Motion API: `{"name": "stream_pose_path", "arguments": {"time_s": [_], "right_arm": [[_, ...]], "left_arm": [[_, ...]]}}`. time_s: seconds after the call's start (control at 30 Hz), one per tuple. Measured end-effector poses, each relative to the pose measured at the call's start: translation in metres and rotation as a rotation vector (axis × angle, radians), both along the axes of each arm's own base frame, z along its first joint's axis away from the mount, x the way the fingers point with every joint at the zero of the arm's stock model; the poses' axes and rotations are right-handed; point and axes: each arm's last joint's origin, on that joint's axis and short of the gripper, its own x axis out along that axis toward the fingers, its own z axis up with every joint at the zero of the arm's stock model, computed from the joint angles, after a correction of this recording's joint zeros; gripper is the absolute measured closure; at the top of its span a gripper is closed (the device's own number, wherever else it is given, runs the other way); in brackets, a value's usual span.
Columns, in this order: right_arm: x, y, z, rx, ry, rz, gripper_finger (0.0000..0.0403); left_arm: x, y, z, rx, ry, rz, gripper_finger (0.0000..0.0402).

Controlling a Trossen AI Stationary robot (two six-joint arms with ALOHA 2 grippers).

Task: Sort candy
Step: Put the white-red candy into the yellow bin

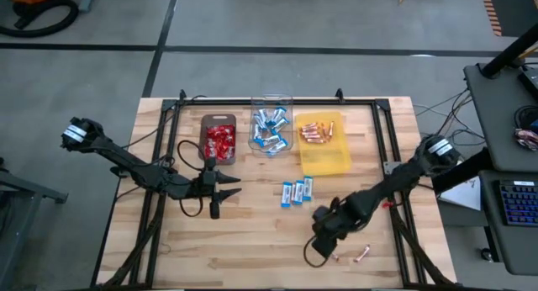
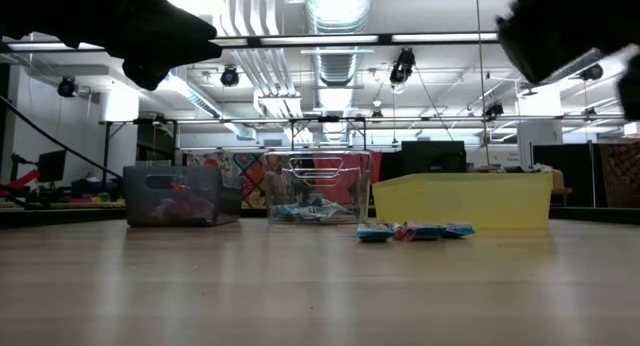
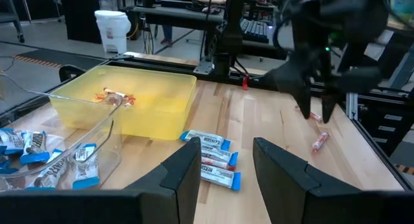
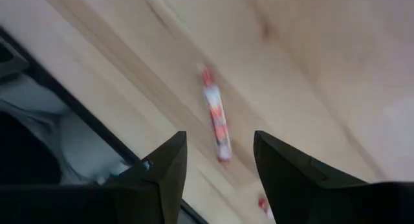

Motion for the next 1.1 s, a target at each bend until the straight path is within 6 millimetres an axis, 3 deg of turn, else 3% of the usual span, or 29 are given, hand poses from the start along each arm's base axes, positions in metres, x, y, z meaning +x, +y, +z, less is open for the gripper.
{"name": "stream_pose_path", "arguments": {"time_s": [0.17,0.37,0.63,0.83,1.1], "right_arm": [[0.001,0.02,-0.02,0.022,0.101,0.037,0.024],[0.013,0.036,-0.023,-0.012,0.064,0.083,0.0241],[0.021,0.044,-0.045,-0.119,0.123,0.159,0.0241],[0.026,0.047,-0.049,-0.131,0.133,0.185,0.0248],[0.027,0.048,-0.05,-0.135,0.137,0.185,0.0304]], "left_arm": [[0.0,0.0,0.0,0.0,0.0,0.0,0.0277],[0.0,0.0,0.0,0.001,0.001,0.0,0.0277],[0.0,0.0,-0.001,0.004,0.008,0.0,0.0277],[0.0,0.0,-0.001,0.004,0.008,-0.002,0.0277],[0.0,0.0,-0.001,0.009,0.011,-0.003,0.0277]]}}
